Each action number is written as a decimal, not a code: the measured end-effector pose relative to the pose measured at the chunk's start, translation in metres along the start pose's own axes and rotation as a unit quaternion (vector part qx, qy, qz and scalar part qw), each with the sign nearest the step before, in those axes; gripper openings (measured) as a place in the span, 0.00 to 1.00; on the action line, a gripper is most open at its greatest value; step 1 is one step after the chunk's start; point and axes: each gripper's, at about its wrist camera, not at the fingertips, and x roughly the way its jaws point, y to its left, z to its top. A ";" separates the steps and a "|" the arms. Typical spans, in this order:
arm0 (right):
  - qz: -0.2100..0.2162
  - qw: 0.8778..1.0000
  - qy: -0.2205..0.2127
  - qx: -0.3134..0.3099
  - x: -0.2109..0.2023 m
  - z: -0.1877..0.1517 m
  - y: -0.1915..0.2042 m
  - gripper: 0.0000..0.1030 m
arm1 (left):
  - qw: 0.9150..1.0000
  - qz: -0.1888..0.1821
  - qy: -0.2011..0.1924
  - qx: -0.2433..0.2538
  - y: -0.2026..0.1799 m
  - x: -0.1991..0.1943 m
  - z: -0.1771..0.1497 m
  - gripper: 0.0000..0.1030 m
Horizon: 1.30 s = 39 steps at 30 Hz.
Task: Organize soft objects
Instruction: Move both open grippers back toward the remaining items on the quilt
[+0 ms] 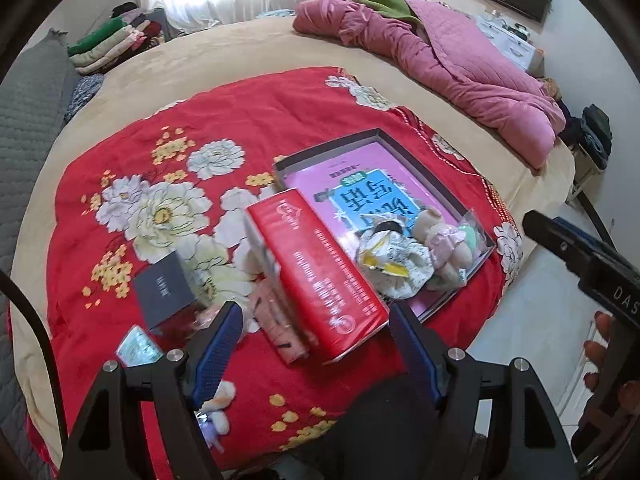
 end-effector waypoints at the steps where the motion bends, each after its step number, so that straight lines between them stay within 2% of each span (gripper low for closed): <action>1: -0.001 1.000 -0.003 -0.006 -0.002 0.000 0.004 0.75 | 1.000 0.003 -0.001 -0.002 0.004 -0.002 -0.002 0.73; 8: 0.011 0.999 -0.016 -0.033 -0.015 0.000 0.027 0.75 | 0.999 0.012 -0.008 -0.028 0.031 -0.015 -0.014 0.73; 19: 0.031 0.997 -0.015 -0.070 -0.028 -0.008 0.062 0.75 | 0.998 0.016 -0.019 -0.060 0.065 -0.033 -0.032 0.73; 32: 0.050 0.992 -0.009 -0.114 -0.031 -0.018 0.101 0.75 | 0.996 0.020 -0.016 -0.090 0.093 -0.042 -0.054 0.73; 39: 0.066 0.989 -0.006 -0.132 -0.030 -0.023 0.120 0.75 | 0.992 0.031 -0.022 -0.123 0.123 -0.052 -0.062 0.73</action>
